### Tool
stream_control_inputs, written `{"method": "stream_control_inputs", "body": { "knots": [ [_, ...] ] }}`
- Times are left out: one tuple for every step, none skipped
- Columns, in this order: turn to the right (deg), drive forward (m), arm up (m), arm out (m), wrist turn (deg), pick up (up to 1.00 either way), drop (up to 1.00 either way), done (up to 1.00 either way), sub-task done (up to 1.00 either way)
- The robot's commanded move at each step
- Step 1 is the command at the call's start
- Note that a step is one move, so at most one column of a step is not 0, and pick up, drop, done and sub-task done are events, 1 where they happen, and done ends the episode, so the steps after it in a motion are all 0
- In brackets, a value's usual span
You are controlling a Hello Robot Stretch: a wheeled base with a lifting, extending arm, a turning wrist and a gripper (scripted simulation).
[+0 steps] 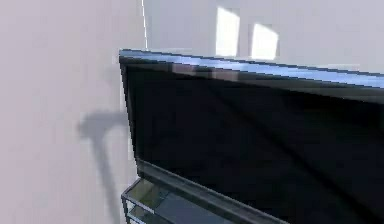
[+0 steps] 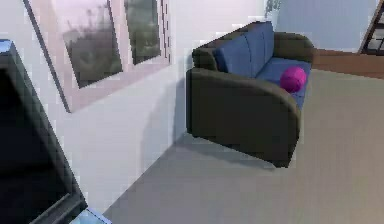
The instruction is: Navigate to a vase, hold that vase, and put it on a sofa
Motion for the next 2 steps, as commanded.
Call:
{"method": "stream_control_inputs", "body": {
  "knots": [
    [-45.0, 0.00, 0.00, 0.00, 0.0, 0.00, 0.00, 0.00, 0.00],
    [-45.0, 0.00, 0.00, 0.00, 0.0, 0.00, 0.00, 0.00, 0.00]
  ]
}}
